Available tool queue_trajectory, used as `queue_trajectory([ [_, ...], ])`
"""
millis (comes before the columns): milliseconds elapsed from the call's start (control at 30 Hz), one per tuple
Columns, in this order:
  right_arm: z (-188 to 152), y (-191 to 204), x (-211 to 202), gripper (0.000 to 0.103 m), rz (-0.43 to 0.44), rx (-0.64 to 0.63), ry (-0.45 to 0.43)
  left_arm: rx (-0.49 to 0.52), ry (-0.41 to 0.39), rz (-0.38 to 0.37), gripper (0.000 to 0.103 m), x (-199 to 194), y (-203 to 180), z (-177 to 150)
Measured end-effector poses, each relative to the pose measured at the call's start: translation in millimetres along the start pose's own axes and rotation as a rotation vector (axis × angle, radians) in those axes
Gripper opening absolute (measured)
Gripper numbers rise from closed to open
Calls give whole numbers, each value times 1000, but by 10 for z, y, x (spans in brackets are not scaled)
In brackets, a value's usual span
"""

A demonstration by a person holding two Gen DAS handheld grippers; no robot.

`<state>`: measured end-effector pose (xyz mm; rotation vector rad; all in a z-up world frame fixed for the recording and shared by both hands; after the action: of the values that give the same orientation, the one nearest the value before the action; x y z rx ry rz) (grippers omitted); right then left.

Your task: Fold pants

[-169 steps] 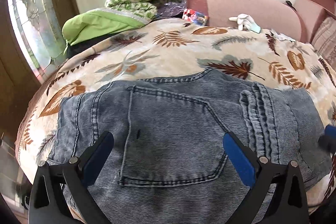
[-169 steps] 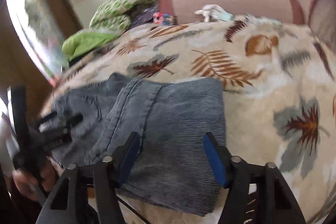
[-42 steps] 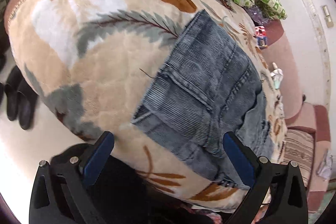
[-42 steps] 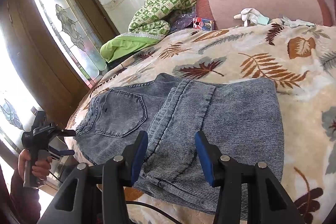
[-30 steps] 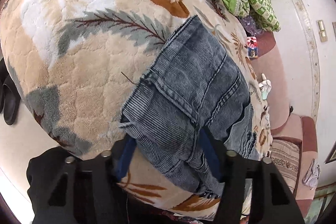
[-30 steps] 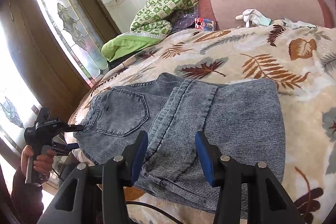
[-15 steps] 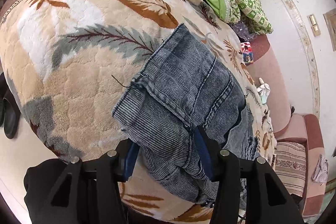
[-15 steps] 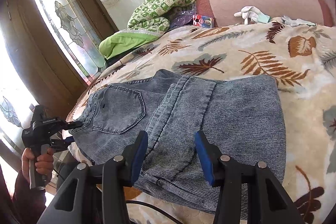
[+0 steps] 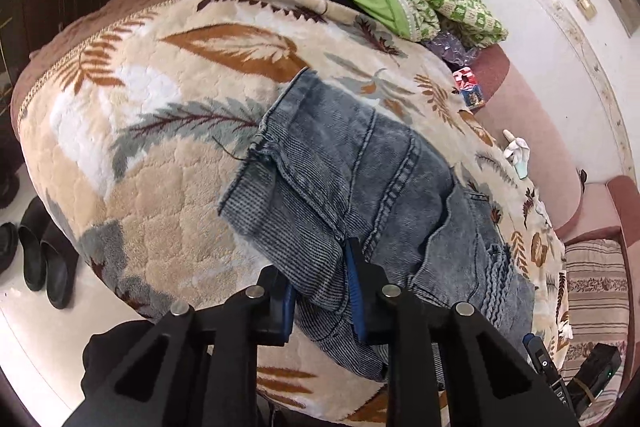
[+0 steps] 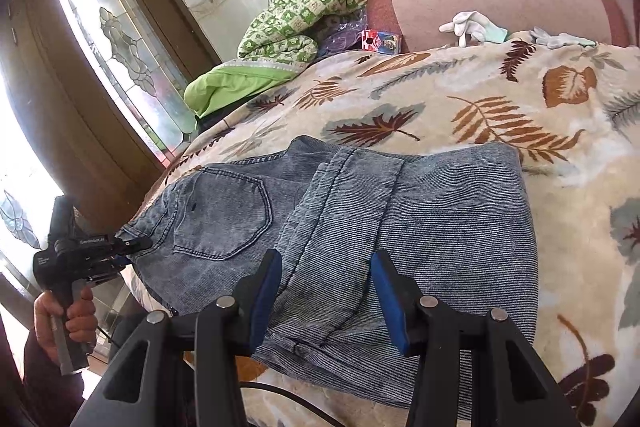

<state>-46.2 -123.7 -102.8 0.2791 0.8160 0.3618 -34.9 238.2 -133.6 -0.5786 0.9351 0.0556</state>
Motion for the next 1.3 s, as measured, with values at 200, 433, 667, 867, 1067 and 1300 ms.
queue_trajectory([
  [200,-7,-13,19,51,-5,4,7,-37,56,25,46,186,69,4],
  [433,-18,-44,51,51,-14,12,17,-70,59,-18,39,300,88,-8],
  [667,-23,-48,57,51,-16,14,21,-27,3,-15,20,195,-6,66],
  [867,10,-108,34,51,-29,40,11,77,-62,4,19,-32,-266,110],
  [1067,101,-252,-67,51,-54,96,-27,211,-140,-15,19,-331,-713,136],
  [1300,253,-676,-306,51,-93,283,-92,433,-201,-95,19,-572,-1548,-10],
])
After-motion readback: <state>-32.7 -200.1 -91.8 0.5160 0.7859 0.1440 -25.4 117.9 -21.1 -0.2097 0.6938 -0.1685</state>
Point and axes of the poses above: each gripper's, at about its wrist camera, not at the fingertips, and x roughly the way its jaws point, y to its left, z to its top, the point moved 6 cm from there along x, roughly the way its jaws point
